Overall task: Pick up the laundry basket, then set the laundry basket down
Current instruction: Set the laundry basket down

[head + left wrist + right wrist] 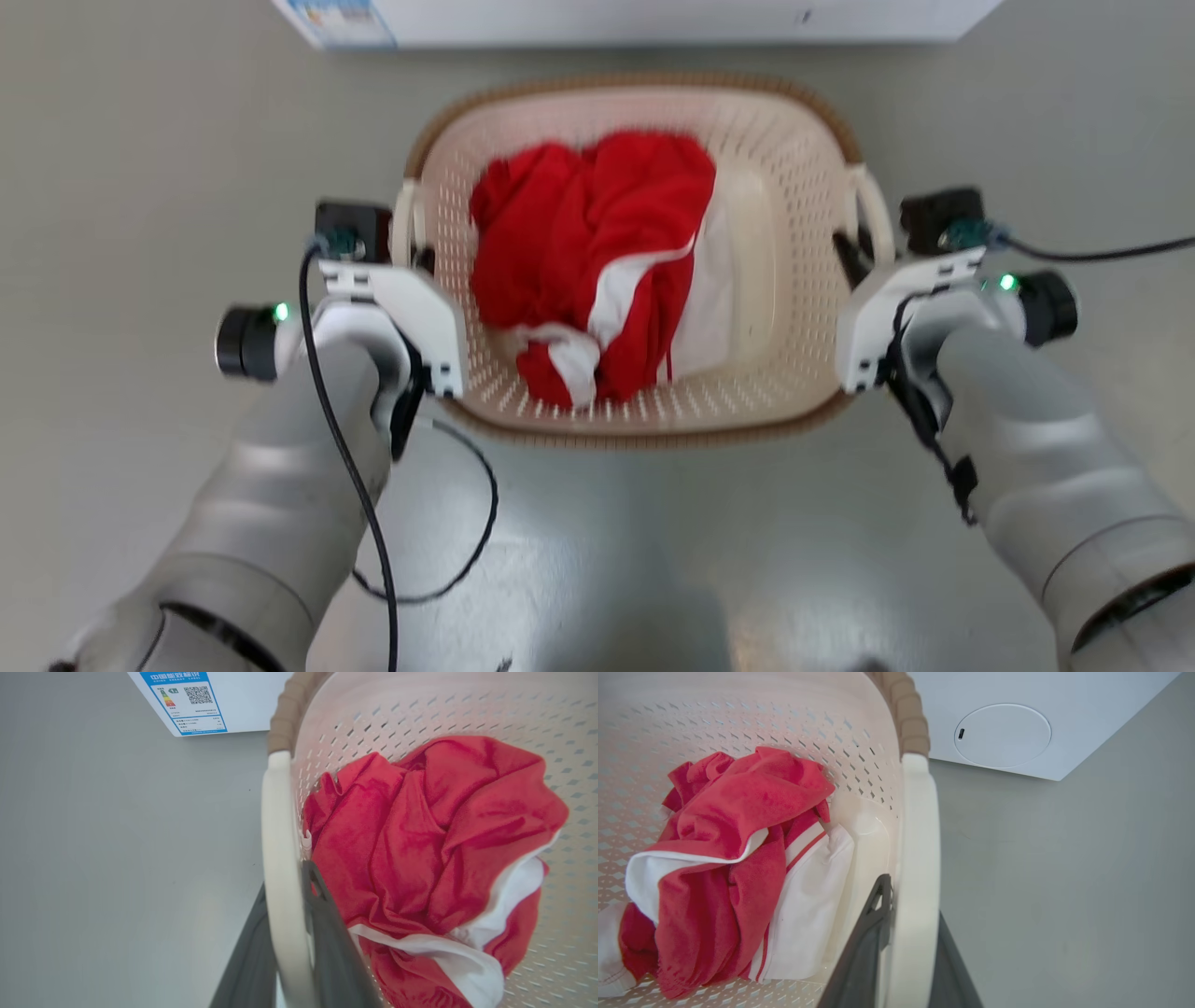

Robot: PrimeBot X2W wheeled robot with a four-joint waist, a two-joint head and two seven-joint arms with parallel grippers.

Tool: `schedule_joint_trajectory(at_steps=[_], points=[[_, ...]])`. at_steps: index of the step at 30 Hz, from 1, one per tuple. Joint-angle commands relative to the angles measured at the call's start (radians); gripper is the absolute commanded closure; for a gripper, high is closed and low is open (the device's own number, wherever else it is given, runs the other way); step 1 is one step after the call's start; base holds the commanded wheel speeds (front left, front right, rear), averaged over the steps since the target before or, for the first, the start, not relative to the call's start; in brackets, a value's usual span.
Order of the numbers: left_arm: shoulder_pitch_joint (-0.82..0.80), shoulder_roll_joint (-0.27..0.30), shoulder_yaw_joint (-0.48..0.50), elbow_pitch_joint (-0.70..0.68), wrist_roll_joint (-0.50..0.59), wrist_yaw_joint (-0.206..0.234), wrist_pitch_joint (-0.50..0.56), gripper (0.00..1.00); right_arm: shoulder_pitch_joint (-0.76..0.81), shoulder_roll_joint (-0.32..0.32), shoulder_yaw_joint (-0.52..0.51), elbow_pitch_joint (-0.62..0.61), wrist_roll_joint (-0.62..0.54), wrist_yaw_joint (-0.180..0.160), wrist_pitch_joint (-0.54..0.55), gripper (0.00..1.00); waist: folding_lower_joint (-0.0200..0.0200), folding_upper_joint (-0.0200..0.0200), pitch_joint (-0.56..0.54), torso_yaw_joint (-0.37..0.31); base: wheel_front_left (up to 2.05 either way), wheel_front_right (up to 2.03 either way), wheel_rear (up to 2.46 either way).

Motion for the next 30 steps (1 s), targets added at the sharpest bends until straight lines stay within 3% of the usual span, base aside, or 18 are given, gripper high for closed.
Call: schedule_joint_trajectory(at_steps=[1, 13, 30], points=[[-0.063, 0.024, 0.019, -0.017, -0.001, 0.002, -0.022, 1.00, -0.011, 0.016, -0.005, -0.012, -0.037, 0.016, -0.027, 1.00, 0.0000, 0.0000, 0.119, 0.019, 0.00, 0.00, 0.00], [-0.178, 0.026, 0.031, 0.003, -0.001, -0.002, -0.078, 1.00, -0.068, 0.004, -0.167, -0.012, -0.193, 0.016, -0.056, 1.00, 0.0000, 0.0000, 0.266, 0.016, 0.00, 0.00, 0.00], [-0.211, 0.027, 0.028, 0.018, 0.011, -0.005, -0.106, 1.00, -0.091, 0.020, -0.330, -0.012, -0.347, 0.016, -0.071, 1.00, 0.0000, 0.0000, 0.313, -0.007, 0.00, 0.00, 0.00]])
